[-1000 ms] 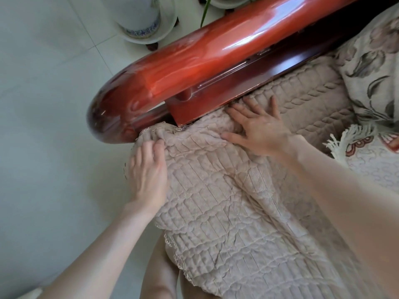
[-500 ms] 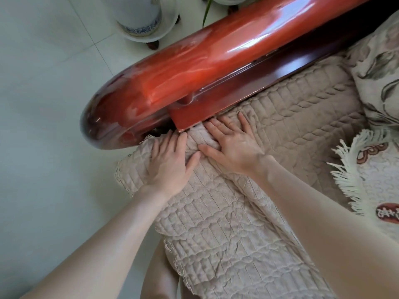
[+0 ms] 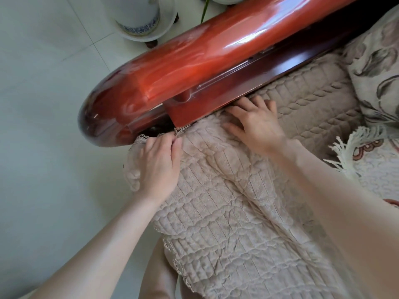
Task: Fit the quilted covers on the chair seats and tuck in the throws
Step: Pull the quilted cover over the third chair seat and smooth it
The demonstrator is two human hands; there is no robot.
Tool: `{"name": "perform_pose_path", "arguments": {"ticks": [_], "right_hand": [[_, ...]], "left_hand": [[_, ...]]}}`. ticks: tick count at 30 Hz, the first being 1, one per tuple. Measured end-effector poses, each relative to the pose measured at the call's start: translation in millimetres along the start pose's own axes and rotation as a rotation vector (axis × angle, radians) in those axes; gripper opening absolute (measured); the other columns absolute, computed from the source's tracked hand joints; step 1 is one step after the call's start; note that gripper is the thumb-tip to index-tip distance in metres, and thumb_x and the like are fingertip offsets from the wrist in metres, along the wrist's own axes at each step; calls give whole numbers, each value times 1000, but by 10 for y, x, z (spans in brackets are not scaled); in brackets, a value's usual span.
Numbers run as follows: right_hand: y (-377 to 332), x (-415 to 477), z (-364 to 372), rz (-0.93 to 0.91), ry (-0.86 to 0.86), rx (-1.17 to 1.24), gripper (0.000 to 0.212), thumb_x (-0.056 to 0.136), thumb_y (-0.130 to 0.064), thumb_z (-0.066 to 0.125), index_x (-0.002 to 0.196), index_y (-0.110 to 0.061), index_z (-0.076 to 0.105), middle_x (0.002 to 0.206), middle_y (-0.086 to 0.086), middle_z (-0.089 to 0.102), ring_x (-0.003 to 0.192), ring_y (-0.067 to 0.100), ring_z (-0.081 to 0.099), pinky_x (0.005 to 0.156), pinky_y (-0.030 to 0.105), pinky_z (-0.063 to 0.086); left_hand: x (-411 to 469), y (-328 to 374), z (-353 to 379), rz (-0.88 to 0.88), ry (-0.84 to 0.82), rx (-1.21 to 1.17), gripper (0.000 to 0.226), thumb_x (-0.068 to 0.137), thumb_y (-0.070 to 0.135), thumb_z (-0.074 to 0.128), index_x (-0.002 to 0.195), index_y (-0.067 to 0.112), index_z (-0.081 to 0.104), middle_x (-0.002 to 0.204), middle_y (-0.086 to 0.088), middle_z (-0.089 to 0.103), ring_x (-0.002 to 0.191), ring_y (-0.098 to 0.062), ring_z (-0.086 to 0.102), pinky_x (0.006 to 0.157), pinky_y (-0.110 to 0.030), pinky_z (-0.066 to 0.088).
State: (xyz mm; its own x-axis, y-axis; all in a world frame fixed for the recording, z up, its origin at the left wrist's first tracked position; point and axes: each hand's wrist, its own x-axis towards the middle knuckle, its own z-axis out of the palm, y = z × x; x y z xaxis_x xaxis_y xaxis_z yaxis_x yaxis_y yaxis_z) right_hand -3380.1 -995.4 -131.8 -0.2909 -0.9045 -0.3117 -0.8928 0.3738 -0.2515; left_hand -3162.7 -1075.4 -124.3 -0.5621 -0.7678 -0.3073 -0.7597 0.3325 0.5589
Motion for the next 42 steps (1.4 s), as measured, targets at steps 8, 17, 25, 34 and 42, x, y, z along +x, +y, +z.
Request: {"name": "perform_pose_path", "arguments": {"ticks": [8,17,25,34,42], "right_hand": [[-233,54,81,145,150,66,16,89,-13,58,95,-9,73,93,10,63,88,36,60,87,44,34],[0,-194,112,-101,136,67,50,100,-38,33,131,-10,60,131,5,62,126,27,52,113,45,24],[63,-108,141,-22,-103,149,77,91,-54,0,149,-20,37,154,-5,36,146,13,19,116,30,-10],[107,64,160,-61,-83,183,72,89,-51,14,129,-13,59,130,4,61,130,23,45,118,38,3],[530,-208,-26,52,-101,70,79,86,-72,12,152,-32,24,159,-10,23,149,14,4,115,46,-17]], "left_hand": [[134,107,70,-103,85,48,14,89,4,64,101,-3,61,102,-17,53,92,-36,53,78,-25,29],[-134,171,266,5,268,61,21,94,10,51,110,-3,57,118,-19,53,106,-33,53,89,-41,44],[-140,350,375,125,-179,395,67,98,48,3,152,14,22,160,-8,19,149,-20,12,121,-39,-1],[216,340,365,44,-227,223,69,97,54,17,142,7,40,140,-11,53,131,-25,45,115,-40,23],[14,521,395,274,3,388,55,99,36,33,141,3,46,142,-11,51,129,-26,47,104,-42,30]]}}
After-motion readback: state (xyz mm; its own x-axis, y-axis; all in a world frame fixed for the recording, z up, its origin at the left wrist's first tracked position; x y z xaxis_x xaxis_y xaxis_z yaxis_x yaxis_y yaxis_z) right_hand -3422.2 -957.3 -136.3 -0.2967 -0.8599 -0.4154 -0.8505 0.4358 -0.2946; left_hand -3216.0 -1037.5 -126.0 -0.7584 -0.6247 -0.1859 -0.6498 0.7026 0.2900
